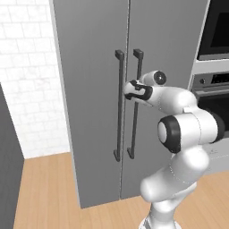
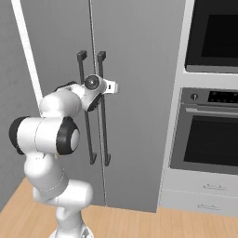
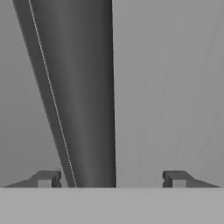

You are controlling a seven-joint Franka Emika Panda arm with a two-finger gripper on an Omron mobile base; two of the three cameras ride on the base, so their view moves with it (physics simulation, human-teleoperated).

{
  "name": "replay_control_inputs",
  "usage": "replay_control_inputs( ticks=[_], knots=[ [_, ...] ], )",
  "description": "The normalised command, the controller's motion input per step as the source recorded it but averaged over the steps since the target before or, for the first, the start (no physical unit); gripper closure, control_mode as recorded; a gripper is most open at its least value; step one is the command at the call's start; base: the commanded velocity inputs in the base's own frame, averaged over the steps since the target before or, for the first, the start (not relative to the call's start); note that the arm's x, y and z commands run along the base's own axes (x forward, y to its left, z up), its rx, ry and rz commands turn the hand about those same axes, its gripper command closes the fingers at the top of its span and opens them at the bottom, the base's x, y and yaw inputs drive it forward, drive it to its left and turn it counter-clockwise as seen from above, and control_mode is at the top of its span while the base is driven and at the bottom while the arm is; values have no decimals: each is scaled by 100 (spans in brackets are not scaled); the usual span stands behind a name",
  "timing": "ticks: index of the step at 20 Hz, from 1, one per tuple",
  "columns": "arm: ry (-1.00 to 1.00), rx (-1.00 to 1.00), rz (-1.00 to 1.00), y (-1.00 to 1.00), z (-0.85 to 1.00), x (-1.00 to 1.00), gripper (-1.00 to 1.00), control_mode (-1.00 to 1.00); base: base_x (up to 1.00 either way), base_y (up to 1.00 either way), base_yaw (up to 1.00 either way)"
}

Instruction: Take the strawberry from the fridge and place it on top of the pancake, located on the dining counter.

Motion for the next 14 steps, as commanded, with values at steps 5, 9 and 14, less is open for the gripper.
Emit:
replay_control_inputs(
  ticks=[5,9,14],
  knots=[
    [7,1,0,-4,0,4,100,-100,0,0,0],
    [27,0,0,-31,0,-45,100,-100,0,0,0],
    [14,2,-1,-66,-4,-100,100,-100,0,0,0]
  ],
)
